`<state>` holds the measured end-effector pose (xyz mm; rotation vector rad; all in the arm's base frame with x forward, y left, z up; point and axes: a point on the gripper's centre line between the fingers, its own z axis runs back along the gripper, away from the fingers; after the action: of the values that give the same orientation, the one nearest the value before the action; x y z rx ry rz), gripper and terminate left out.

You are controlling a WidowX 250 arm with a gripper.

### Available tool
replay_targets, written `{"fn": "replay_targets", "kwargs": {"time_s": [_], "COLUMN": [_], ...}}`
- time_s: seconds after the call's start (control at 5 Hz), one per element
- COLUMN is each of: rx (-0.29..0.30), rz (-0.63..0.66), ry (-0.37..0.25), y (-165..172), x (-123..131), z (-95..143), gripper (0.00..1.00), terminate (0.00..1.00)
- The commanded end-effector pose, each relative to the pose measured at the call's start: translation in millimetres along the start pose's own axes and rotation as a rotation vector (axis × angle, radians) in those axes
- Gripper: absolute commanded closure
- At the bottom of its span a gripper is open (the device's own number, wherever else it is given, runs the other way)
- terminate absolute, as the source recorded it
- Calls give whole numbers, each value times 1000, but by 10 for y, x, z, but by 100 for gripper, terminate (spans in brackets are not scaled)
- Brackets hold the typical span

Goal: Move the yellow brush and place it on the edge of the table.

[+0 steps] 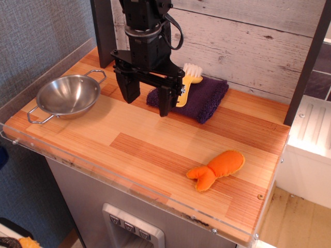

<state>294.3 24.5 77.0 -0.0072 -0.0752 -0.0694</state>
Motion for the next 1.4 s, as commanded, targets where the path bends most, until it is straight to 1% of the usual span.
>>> {"fn": "replay_targets", "kwargs": {"time_s": [0.0, 0.2, 0.4, 0.6, 0.8, 1.0, 1.2], "rx": [0, -7, -24, -26, -18, -18, -18], "rz": [0, 26, 37, 45, 59, 65, 53], "ry": [0, -45, -92, -109, -128, -131, -110], "y": [0, -18, 5, 17, 27, 26, -21], "x": [0, 224, 502, 810, 1047, 1174, 1173], "z": [0, -37, -104, -163, -224, -303, -405], "gripper": [0, 0, 0, 0, 0, 0, 0], "terminate": [0, 0, 0, 0, 0, 0, 0]}}
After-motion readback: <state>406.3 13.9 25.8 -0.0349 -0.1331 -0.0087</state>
